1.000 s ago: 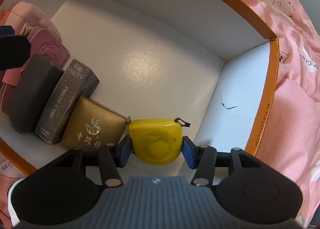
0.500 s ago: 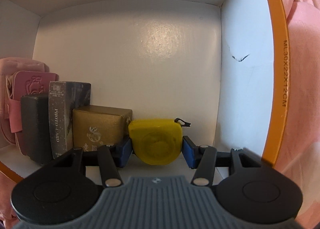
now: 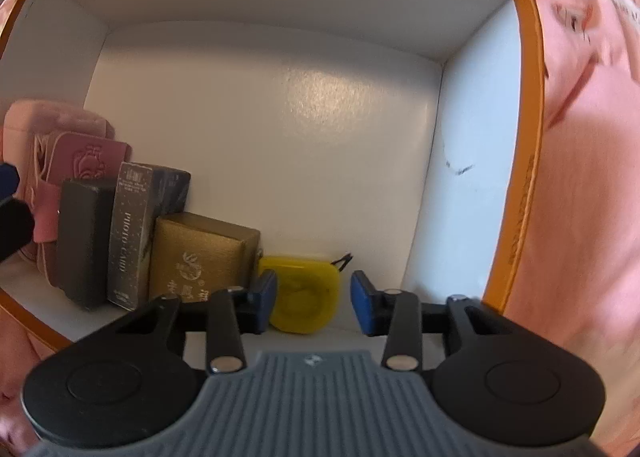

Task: Organize objects
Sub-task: 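Open the left tool beside the boxes while the right tool lowers the tape measure and opens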

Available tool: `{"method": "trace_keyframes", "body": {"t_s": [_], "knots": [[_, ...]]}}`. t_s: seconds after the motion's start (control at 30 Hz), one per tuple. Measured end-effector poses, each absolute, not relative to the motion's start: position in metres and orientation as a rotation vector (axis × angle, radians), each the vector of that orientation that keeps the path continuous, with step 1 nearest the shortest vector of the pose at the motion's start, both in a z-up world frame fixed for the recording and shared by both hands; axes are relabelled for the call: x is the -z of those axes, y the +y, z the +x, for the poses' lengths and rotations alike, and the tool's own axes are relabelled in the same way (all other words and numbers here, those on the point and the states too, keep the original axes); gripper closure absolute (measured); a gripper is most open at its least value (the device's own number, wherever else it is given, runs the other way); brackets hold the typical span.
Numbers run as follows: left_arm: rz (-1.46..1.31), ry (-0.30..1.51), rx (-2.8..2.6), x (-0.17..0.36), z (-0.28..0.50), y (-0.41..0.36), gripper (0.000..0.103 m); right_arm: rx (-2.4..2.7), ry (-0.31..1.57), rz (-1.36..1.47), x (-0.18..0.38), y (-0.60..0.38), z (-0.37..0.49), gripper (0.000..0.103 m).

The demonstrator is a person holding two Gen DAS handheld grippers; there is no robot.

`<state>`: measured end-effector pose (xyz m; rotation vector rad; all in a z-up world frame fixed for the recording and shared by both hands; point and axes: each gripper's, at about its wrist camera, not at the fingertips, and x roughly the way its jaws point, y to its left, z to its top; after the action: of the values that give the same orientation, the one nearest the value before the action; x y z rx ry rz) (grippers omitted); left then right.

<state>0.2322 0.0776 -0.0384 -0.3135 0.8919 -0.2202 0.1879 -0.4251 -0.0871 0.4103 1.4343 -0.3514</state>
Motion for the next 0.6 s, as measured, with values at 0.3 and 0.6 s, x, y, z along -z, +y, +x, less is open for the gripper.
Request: {"method": "trace_keyframes", "body": {"t_s": [0.3,0.6], "knots": [[-0.309,0.899,0.218,0.04,0.232,0.076,0.032,0.244,1.533,0.039,0.112,-0.411,0.186,0.097],[-0.292,0.905,0.219,0.041,0.23,0.073,0.031,0.212,1.54,0.117,0.114,-0.423,0.176,0.103]]}}
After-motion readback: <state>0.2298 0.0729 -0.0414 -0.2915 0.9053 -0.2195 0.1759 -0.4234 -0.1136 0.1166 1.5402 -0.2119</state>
